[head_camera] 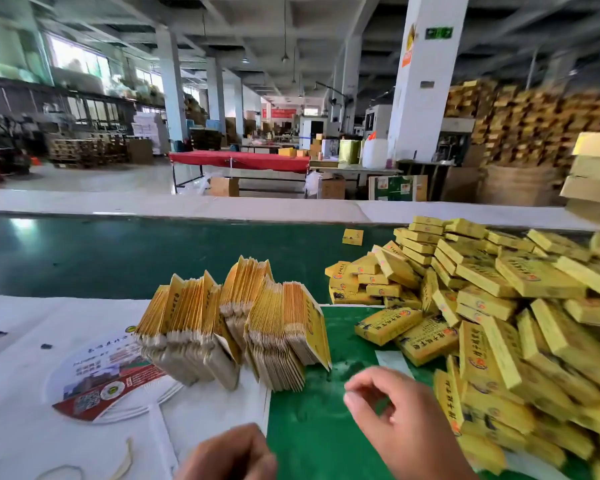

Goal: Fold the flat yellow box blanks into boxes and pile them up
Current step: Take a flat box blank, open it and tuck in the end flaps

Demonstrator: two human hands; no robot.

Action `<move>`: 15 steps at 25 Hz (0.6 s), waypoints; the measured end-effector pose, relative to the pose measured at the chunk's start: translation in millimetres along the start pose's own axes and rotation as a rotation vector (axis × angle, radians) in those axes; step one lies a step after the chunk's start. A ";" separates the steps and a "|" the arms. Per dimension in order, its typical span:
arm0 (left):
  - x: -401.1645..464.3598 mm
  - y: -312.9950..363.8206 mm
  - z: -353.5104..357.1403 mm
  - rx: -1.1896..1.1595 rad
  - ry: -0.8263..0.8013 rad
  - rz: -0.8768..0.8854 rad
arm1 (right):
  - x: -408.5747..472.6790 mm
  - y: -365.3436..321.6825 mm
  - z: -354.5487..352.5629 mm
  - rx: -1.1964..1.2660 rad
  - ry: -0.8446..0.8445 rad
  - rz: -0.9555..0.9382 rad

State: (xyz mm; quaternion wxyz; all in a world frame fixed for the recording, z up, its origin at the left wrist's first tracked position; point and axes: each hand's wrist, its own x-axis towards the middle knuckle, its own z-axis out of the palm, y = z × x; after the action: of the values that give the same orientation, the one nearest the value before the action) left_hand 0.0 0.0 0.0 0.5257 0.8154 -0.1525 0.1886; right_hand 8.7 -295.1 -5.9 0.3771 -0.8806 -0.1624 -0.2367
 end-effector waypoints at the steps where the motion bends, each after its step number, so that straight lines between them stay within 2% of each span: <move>1: -5.2 4.5 13.7 -0.082 -0.023 0.023 | 14.0 -20.9 31.5 -0.049 -0.013 0.067; 2: 2.3 25.7 33.4 -0.095 -0.027 -0.008 | 24.1 -14.9 42.6 -0.152 -0.006 0.036; 3: 11.9 26.2 44.3 -0.154 -0.037 0.062 | 30.7 -8.9 59.3 -0.189 -0.077 0.073; 4: 20.3 31.2 53.7 -0.118 -0.046 0.093 | 36.4 -7.9 70.4 -0.205 -0.115 0.092; 7: 32.4 7.8 58.4 -0.110 0.027 0.116 | 43.3 9.2 81.7 -0.221 -0.186 0.130; 9: 23.3 -2.4 62.5 -0.082 0.013 0.152 | 40.5 13.0 86.3 -0.220 -0.162 0.061; 11: 18.6 -6.2 63.1 -0.104 -0.011 0.160 | 40.7 9.8 84.5 -0.248 -0.087 0.020; 13: 18.8 -2.8 62.0 -0.165 -0.042 0.126 | 40.7 6.0 76.7 -0.295 0.098 0.005; 15: 18.8 0.4 62.9 -0.198 -0.047 0.091 | 43.7 -1.8 61.1 -0.333 0.322 0.069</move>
State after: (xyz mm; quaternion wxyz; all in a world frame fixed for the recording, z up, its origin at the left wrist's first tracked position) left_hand 25.7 -58.6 -14.5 0.5907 0.7560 -0.2195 0.1769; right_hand 62.4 -244.0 -18.2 0.2553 -0.8866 -0.0289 -0.3846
